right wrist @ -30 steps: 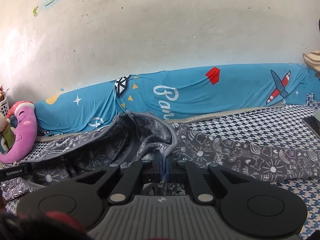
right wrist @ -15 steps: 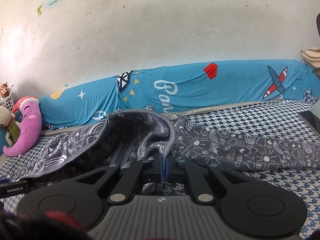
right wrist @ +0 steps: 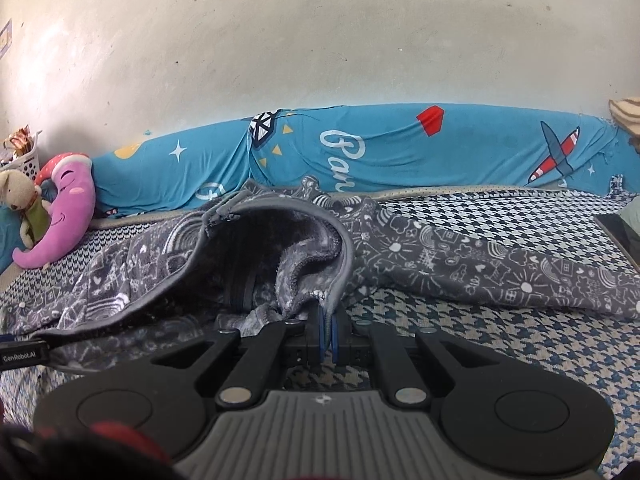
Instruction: Fold clothes
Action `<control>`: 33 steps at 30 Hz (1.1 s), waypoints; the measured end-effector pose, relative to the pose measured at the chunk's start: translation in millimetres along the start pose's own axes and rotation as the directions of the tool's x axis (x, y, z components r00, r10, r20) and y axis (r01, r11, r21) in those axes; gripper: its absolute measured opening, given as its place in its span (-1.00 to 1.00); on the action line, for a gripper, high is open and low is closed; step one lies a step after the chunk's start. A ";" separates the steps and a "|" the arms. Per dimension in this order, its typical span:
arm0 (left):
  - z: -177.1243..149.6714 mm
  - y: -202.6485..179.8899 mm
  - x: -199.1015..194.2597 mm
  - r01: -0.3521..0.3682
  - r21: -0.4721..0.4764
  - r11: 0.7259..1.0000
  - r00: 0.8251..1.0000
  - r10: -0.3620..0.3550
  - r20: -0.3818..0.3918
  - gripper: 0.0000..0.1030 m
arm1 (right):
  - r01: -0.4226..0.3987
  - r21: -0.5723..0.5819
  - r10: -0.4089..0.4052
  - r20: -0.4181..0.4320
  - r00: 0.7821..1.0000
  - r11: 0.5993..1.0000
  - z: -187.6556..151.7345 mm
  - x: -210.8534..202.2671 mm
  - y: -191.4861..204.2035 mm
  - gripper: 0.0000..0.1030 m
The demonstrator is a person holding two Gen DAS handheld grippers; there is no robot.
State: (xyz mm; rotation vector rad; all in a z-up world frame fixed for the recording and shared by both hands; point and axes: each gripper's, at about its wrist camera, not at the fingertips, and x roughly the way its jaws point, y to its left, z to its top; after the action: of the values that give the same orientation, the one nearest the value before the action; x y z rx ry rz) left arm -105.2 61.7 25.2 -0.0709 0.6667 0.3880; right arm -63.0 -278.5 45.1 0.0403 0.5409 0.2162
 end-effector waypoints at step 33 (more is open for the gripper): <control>-60.1 -41.4 -60.9 0.167 0.253 0.953 0.984 -0.176 0.015 0.99 | -0.203 0.005 0.203 -0.015 0.979 0.979 -29.7 -47.8 6.9 -0.82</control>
State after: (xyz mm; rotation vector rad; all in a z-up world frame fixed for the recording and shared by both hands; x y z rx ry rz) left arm -168.9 -7.9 12.9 0.1189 0.6630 0.1349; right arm -119.6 -282.6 44.5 0.0971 0.5527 0.4152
